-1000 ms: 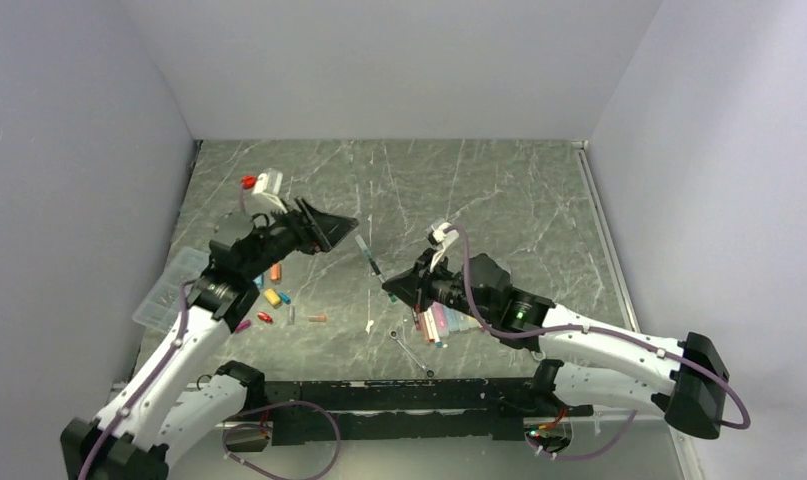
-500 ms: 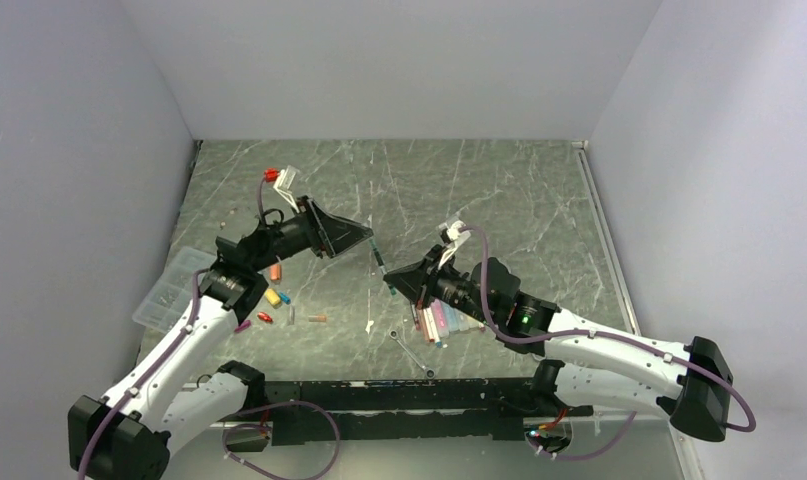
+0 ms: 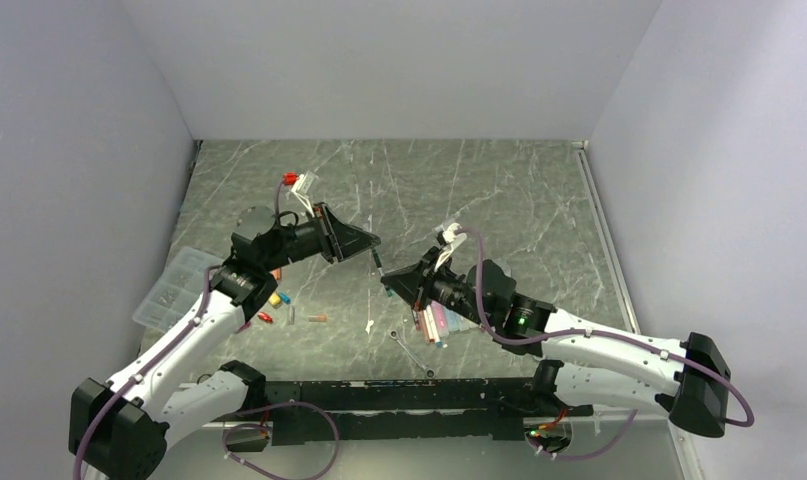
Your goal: Open the pen caps
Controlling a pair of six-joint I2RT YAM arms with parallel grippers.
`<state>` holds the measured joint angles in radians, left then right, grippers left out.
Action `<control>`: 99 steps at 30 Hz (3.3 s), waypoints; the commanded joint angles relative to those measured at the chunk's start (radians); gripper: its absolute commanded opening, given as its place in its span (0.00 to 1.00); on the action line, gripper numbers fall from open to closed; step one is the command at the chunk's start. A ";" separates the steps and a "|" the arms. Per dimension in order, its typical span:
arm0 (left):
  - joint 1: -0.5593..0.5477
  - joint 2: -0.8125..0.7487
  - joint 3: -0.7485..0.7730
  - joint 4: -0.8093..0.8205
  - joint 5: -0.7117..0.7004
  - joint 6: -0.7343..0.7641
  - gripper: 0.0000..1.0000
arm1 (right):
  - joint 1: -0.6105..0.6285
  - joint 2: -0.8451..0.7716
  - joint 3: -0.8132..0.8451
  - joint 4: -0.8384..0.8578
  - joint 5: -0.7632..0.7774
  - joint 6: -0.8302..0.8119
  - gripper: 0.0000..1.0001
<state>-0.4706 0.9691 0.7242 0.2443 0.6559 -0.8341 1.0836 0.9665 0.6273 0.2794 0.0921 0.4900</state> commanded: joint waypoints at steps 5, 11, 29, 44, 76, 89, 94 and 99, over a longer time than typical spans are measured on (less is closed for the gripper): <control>-0.011 -0.015 0.046 -0.008 -0.014 0.046 0.00 | 0.006 0.006 0.049 0.010 0.001 -0.004 0.12; -0.010 -0.031 0.027 0.037 0.059 0.030 0.00 | -0.061 -0.012 0.092 -0.049 -0.224 0.050 0.71; -0.010 0.068 -0.030 0.453 0.299 -0.220 0.00 | -0.205 0.061 0.074 0.223 -0.550 0.306 0.38; -0.011 0.047 -0.029 0.386 0.240 -0.207 0.44 | -0.204 0.048 0.054 0.182 -0.476 0.269 0.00; -0.076 0.083 0.043 0.193 0.091 -0.140 0.43 | -0.142 0.079 0.075 0.042 -0.316 0.157 0.00; -0.088 0.092 0.041 0.172 0.080 -0.125 0.21 | -0.139 0.064 0.064 0.045 -0.300 0.155 0.00; -0.091 0.084 0.041 0.152 0.076 -0.116 0.29 | -0.139 0.055 0.049 0.050 -0.270 0.162 0.00; -0.094 0.082 0.035 0.148 0.076 -0.117 0.33 | -0.139 0.060 0.048 0.056 -0.267 0.164 0.00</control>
<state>-0.5575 1.0649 0.7265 0.3729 0.7143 -0.9554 0.9424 1.0367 0.6720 0.2920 -0.1967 0.6579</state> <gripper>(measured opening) 0.355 0.077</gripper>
